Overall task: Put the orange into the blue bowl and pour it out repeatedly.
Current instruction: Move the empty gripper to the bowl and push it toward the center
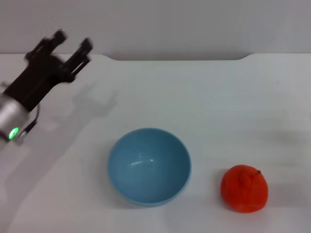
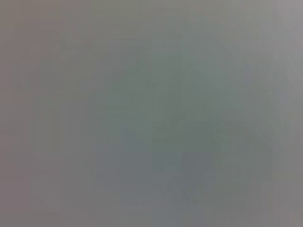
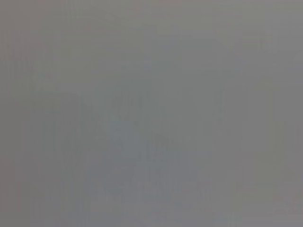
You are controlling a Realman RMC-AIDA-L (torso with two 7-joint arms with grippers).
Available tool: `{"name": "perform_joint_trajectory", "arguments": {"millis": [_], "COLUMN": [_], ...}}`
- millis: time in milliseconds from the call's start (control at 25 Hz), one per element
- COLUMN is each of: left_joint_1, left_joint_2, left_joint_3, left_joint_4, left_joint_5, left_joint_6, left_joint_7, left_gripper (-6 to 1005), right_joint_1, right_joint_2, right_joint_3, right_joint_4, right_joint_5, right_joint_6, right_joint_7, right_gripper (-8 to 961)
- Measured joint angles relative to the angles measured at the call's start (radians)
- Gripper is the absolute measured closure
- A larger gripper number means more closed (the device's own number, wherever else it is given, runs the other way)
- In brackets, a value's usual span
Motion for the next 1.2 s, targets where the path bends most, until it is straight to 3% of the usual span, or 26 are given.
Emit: {"name": "perform_joint_trajectory", "arguments": {"millis": [120,280,400,440,560,760,960,1200], "left_joint_1": [-0.039,-0.098,-0.149,-0.174,-0.197,-0.220,-0.246,-0.260], "left_joint_2": [0.008,0.015,0.020,0.025,0.035,0.041,-0.024,-0.024], "left_joint_3": [-0.013,-0.035,-0.059,-0.071,-0.090,-0.149,-0.280,-0.308], "left_joint_4": [0.133,0.255,0.328,0.374,0.463,0.746,1.020,1.082], "left_joint_5": [0.145,0.393,0.650,0.791,1.006,1.521,1.942,2.034], "left_joint_6": [-0.173,-0.288,-0.296,-0.291,-0.263,-0.057,0.315,0.510], "left_joint_7": [-0.111,-0.353,-0.563,-0.706,-0.938,-1.449,-1.809,-1.985], "left_gripper": [289,288,290,290,288,300,314,332], "right_joint_1": [0.011,0.021,0.027,0.029,0.032,0.032,0.035,0.043], "right_joint_2": [-0.002,-0.003,-0.003,-0.002,-0.002,-0.002,-0.002,-0.002], "right_joint_3": [0.000,0.000,0.000,0.000,0.000,0.000,0.006,0.008], "right_joint_4": [0.000,-0.002,-0.005,-0.008,-0.020,-0.024,-0.029,-0.041], "right_joint_5": [0.000,0.000,0.000,0.000,0.000,0.000,0.000,0.006], "right_joint_6": [0.024,0.037,0.047,0.049,0.052,0.056,0.059,0.060], "right_joint_7": [0.000,-0.002,-0.006,-0.005,-0.002,-0.001,0.000,0.000], "right_gripper": [363,363,364,364,364,364,364,364]}}
